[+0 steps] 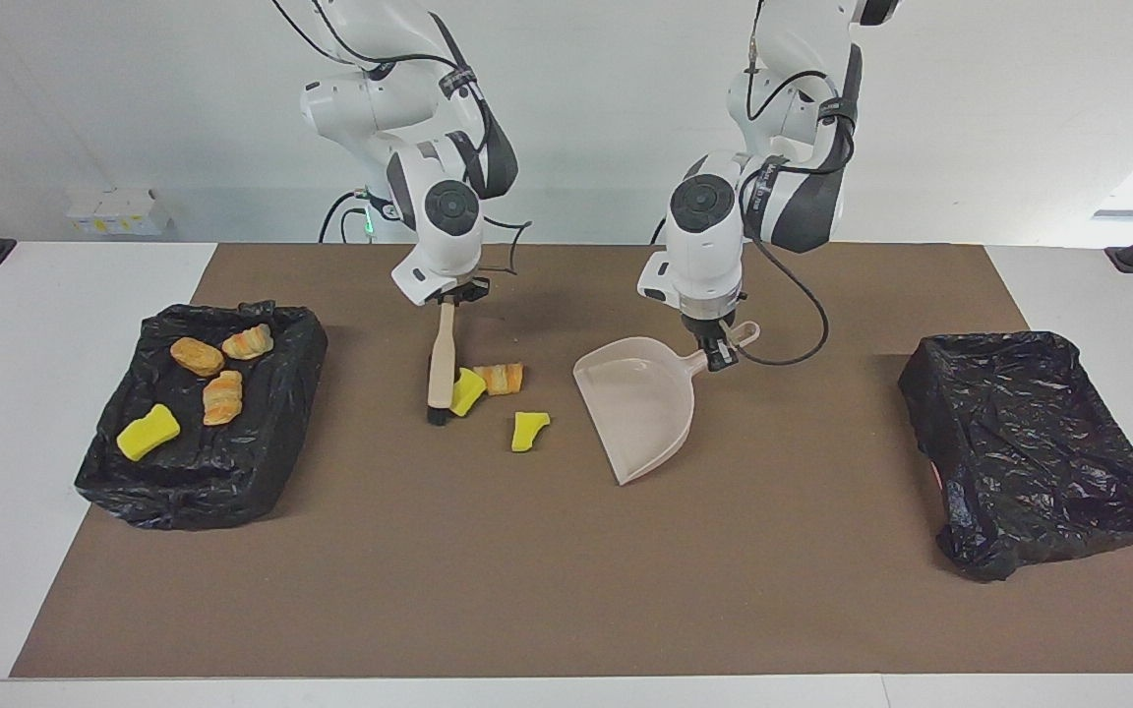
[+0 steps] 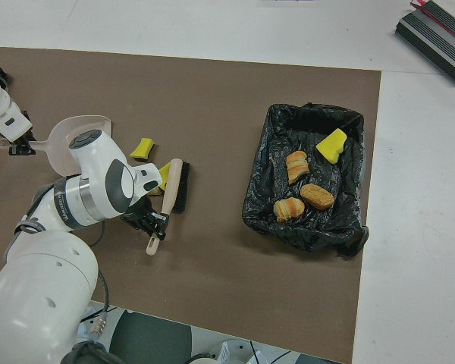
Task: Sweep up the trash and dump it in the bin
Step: 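Sweep the pieces toward the dustpan with the right gripper's brush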
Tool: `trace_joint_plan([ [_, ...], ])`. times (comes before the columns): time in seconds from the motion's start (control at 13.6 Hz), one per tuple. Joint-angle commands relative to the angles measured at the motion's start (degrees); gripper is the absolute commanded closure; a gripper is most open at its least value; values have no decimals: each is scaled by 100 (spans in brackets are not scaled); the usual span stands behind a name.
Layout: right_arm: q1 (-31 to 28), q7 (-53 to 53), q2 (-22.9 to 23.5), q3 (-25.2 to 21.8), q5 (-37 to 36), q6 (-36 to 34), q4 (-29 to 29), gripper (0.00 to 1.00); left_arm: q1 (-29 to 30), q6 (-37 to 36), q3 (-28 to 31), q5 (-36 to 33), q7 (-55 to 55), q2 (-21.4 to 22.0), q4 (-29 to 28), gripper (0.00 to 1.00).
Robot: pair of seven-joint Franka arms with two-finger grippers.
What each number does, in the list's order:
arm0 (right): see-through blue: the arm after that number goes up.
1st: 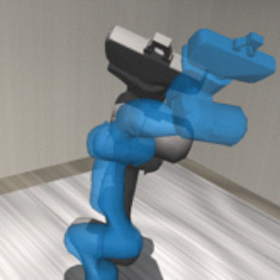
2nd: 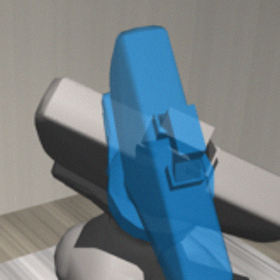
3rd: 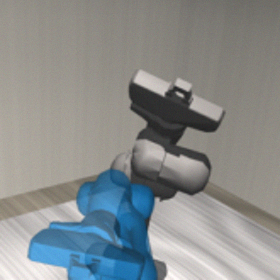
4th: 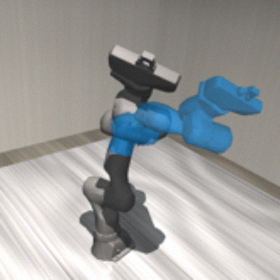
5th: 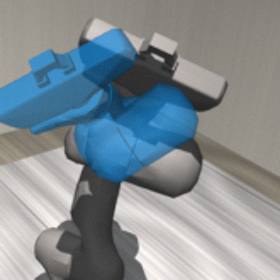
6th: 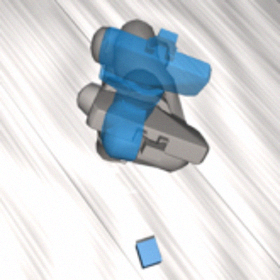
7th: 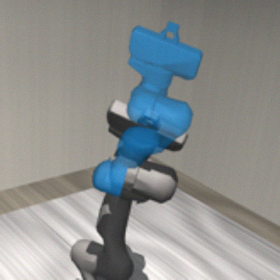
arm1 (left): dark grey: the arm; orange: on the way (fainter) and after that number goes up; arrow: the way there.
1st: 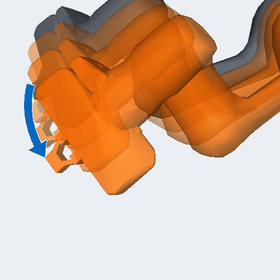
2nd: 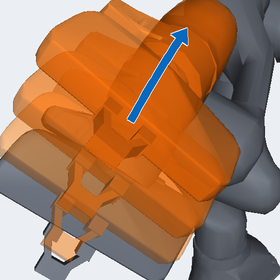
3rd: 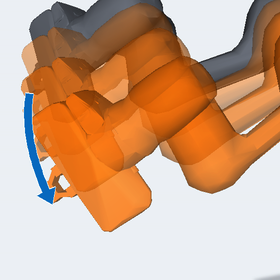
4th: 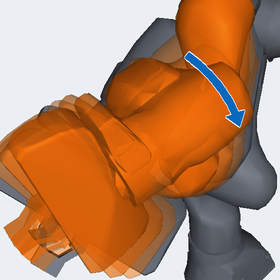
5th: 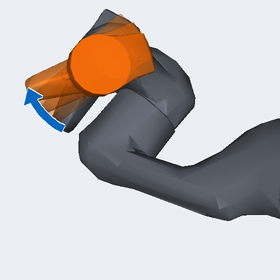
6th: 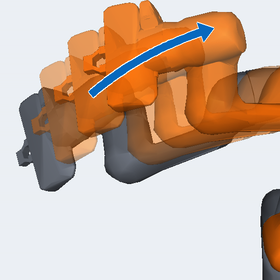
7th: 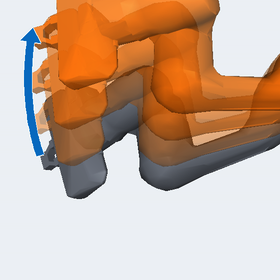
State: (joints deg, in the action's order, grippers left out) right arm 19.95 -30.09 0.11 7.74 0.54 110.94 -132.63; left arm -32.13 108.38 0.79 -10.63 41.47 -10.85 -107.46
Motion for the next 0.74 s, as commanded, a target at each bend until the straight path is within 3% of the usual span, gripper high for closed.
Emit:
trace_joint_plan([
  [0.0, 341, -111, 507, 0, 445, -63, 701, 100, -196, 148, 26, -194, 72, 285, -494, 100],
  [0.29, 659, -84, 762, 0, 1033, 41, 1125, 100, -328, 376, 17, -194, 63, 425, -854, 100],
  [0.52, 764, 3, 956, 9, 1903, 348, 1459, 100, -425, 587, 17, -281, 63, 610, -1180, 100],
  [0.66, 756, 370, 939, 9, 2605, 577, 1494, 100, -513, 631, 0, -693, 72, 707, -1303, 100],
])
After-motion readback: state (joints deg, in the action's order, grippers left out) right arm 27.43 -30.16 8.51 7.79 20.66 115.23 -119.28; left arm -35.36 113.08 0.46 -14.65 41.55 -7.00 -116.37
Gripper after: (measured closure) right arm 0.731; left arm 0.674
